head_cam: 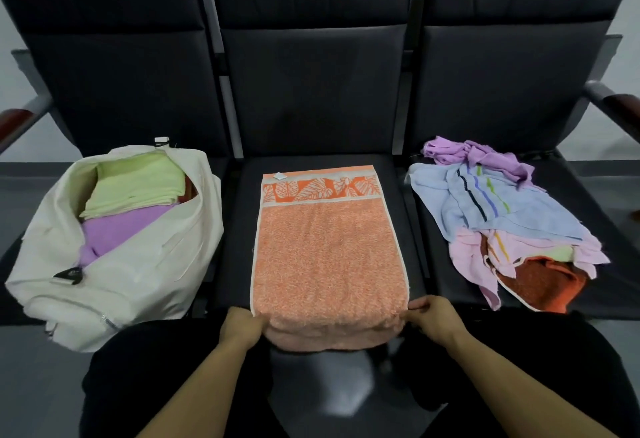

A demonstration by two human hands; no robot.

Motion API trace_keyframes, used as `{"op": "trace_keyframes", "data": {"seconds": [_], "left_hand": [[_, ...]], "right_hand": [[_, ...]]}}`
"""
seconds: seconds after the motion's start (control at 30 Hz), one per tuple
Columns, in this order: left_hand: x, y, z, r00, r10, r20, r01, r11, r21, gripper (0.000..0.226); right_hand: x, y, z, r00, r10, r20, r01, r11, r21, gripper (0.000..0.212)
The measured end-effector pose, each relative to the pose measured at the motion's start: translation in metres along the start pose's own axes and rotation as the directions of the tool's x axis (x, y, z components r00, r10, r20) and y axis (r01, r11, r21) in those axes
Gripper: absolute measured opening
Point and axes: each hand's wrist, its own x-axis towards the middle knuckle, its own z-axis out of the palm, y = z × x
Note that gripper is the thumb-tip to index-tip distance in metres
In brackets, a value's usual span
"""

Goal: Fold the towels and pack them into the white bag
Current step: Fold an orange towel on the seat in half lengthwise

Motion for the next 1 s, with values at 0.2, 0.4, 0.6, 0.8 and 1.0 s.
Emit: {"op": "trace_keyframes", "data": {"seconds": [0.2, 0.4, 0.6, 0.8, 1.0], "left_hand": [[-0.014, 0.019, -0.003, 0.97, 0.165, -0.178, -0.165, 0.986, 0.018, 0.022], [-0.016, 0.048, 0.007, 0.857, 0.498, -0.132, -0.436, 0.837, 0.33, 0.063], [0.034, 0.089, 0.05, 0.788, 0.6, 0.137, -0.564, 0.615, 0.551, 0.068], [0.083, 0.124, 0.061, 0.806, 0.589, 0.055, -0.495, 0.62, 0.608, 0.068], [0.138, 0.166, 0.059, 0.786, 0.617, -0.034, -0.444, 0.603, 0.663, 0.067]], "right_hand": [[-0.009, -0.017, 0.008, 0.988, -0.107, -0.109, 0.106, 0.994, -0.012, 0.027], [0.008, -0.027, 0.021, 0.939, -0.33, -0.092, 0.263, 0.867, -0.422, 0.027], [0.046, -0.05, 0.044, 0.795, -0.563, -0.226, 0.257, 0.651, -0.714, 0.038], [0.112, -0.092, 0.061, 0.88, -0.469, 0.067, 0.385, 0.625, -0.68, 0.066], [0.172, -0.125, 0.062, 0.867, -0.498, 0.012, 0.32, 0.538, -0.78, 0.068]]}}
